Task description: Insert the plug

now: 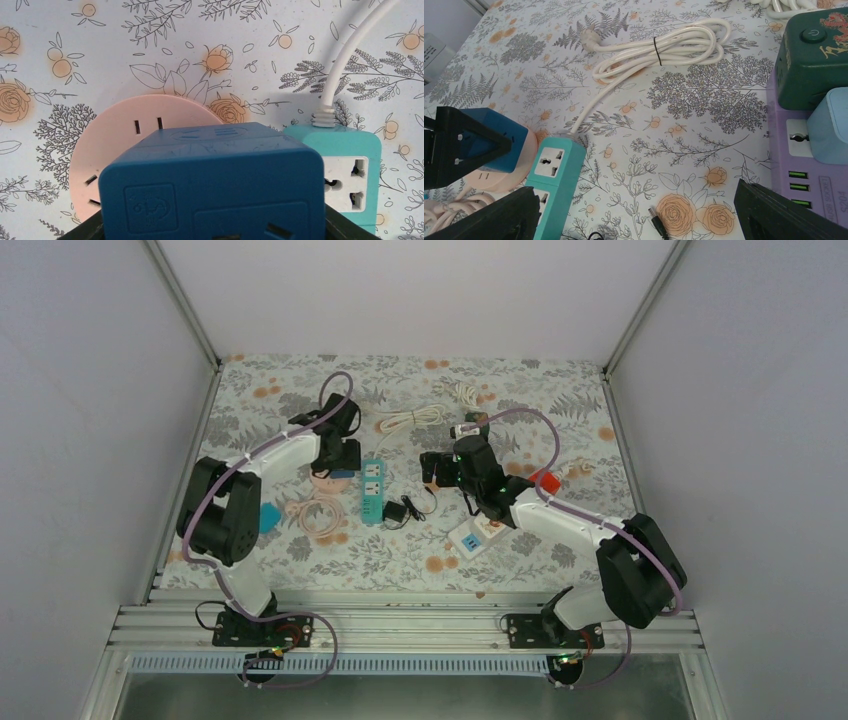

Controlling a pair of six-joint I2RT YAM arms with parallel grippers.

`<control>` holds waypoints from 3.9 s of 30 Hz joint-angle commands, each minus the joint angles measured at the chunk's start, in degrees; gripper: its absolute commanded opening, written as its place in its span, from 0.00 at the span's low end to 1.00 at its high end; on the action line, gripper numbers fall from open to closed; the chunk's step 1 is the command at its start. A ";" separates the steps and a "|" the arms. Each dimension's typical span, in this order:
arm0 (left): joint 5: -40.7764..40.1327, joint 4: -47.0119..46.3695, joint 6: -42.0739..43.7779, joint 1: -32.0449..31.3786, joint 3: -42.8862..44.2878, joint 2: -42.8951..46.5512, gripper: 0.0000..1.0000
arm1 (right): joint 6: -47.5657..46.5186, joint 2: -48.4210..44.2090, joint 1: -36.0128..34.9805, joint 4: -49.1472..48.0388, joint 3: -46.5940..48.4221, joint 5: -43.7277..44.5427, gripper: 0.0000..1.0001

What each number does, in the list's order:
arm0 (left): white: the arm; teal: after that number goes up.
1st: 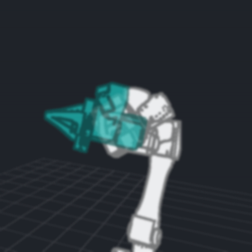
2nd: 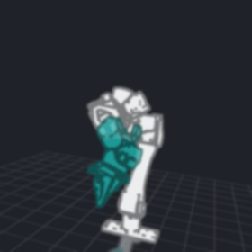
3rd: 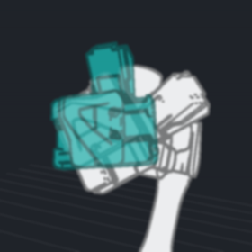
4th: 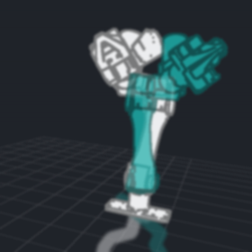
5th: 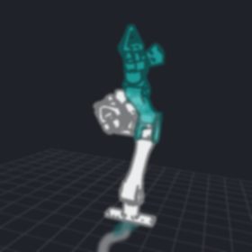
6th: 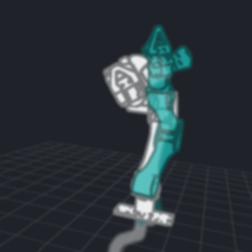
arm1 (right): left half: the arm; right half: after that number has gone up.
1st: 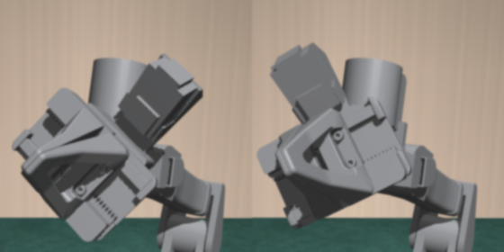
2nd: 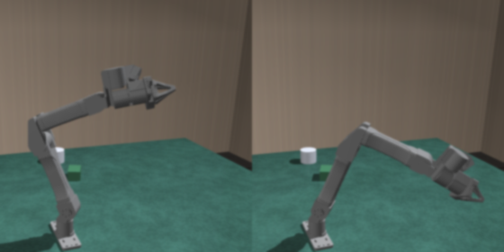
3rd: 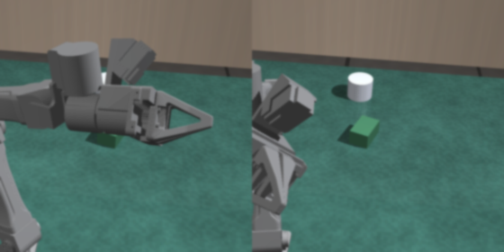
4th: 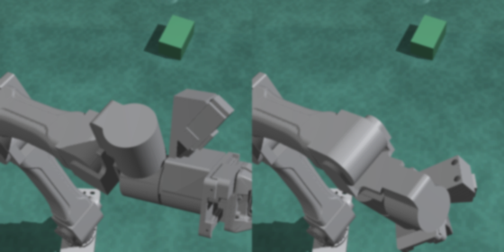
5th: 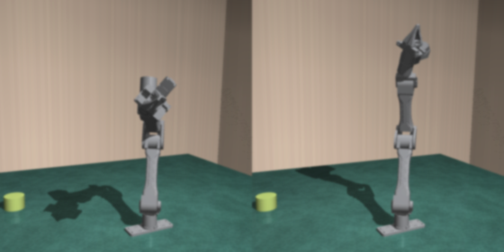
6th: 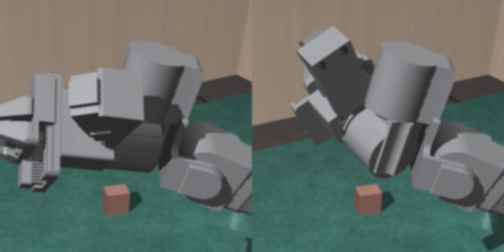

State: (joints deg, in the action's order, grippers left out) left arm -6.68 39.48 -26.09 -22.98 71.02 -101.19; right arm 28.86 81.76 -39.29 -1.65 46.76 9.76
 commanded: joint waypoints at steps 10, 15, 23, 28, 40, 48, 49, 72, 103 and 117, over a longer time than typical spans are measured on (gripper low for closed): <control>1.66 1.82 -2.75 0.37 -1.57 -8.44 0.50 | 0.77 0.29 0.35 -0.68 -0.53 2.86 1.00; 1.76 0.50 -5.37 0.35 -3.99 -10.26 0.49 | 0.80 0.53 0.35 -0.64 -0.48 2.96 1.00; 3.23 -2.25 -8.36 -0.03 -6.76 -12.95 0.48 | 0.81 0.60 0.35 -0.46 -0.39 3.24 1.00; 0.69 0.75 -8.64 -0.48 -2.57 -9.05 0.51 | 0.93 0.69 0.35 -0.37 -0.49 3.52 1.00; -2.71 8.13 -6.58 -0.71 8.32 -3.57 0.99 | 0.83 0.88 0.39 -0.39 -0.52 3.30 1.00; -4.60 4.99 -6.66 0.76 5.83 2.13 1.00 | 0.91 0.53 0.44 -0.68 -0.70 2.72 1.00; -3.86 4.14 -6.52 1.20 5.49 2.09 0.96 | 0.93 0.51 0.44 -0.67 -0.71 2.69 1.00; 3.96 1.75 -8.14 2.46 1.81 -1.43 0.53 | 0.58 2.02 0.44 -0.80 -0.16 2.21 1.00; -5.61 6.78 -21.81 15.91 -14.01 21.06 0.95 | -0.08 1.41 0.44 -1.08 -0.41 1.12 1.00; -0.91 6.24 -22.71 23.98 -23.92 19.51 0.93 | 0.10 1.48 0.43 -0.97 -0.43 1.23 1.00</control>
State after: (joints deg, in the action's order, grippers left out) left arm -7.92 45.10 -47.48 -0.01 46.28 -79.64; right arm 28.80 83.22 -39.24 -1.63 46.76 10.13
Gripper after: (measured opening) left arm 0.950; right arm 0.998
